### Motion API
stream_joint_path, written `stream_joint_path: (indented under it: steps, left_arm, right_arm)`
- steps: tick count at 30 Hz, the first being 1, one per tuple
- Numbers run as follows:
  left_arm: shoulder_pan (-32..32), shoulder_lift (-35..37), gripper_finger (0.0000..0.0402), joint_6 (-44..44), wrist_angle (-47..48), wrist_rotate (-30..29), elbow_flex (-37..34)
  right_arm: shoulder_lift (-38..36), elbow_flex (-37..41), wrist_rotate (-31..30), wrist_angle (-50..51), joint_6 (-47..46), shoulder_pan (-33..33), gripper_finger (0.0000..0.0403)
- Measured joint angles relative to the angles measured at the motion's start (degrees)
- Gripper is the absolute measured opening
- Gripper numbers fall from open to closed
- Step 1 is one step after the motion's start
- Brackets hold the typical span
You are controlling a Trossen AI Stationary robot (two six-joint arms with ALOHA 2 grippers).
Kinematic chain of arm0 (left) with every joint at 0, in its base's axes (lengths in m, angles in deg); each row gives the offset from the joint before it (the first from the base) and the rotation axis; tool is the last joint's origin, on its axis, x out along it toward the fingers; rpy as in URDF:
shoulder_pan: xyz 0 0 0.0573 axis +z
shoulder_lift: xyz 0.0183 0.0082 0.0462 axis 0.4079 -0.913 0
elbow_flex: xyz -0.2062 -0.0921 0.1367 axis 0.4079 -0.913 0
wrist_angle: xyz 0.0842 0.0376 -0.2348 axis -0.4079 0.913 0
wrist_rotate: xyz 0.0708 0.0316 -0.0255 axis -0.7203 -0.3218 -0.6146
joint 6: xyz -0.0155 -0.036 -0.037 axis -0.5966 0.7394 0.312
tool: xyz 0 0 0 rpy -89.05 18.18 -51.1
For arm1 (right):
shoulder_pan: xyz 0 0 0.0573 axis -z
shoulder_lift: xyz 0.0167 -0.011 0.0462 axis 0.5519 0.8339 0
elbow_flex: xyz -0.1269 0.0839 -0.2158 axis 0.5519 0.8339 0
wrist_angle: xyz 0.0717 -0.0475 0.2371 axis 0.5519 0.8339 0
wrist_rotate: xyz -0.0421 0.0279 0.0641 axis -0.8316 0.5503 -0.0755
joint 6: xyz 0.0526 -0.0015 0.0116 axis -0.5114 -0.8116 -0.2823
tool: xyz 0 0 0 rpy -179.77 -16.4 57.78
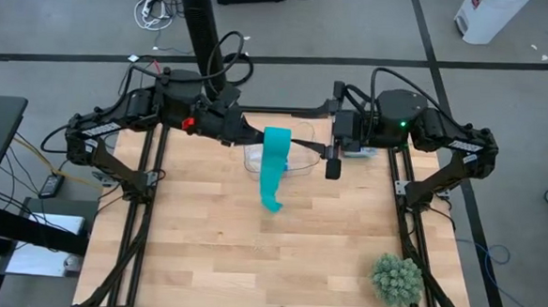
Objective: Roll bandage
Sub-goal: Roll the sky blue bandage
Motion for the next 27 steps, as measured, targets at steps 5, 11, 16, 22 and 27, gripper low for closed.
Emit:
stream_joint_path:
  steps: [5, 11, 16, 22, 27]
  left_arm:
    - [0.02, -0.02, 0.0018, -0.58, 0.01, -0.53, 0.0]
    - [0.0, -0.02, 0.0018, -0.69, 0.3, -0.82, 0.0]
    - [0.0, 0.0, 0.0019, -0.7, 0.35, -1.03, 0.0]
    - [0.0, 0.02, 0.0019, -1.35, 0.15, -1.53, 0.0]
    - [0.0, 0.0, 0.002, -3.07, 0.33, -2.06, 0.0]
  right_arm:
    - [0.06, 0.0, 0.06, -0.17, 0.57, 0.01, 0.021]
    - [2.17, 0.0, 1.79, -1.98, 3.01, 0.01, 0.0198]
    - [2.8, 0.0, 1.57, -2.78, 3.03, 0.01, 0.0174]
    - [2.82, 0.0, 2.04, -3.79, 2.99, 0.21, 0.0103]
    - [2.82, 0.0, 3.27, -3.25, 2.38, 0.32, 0.0028]
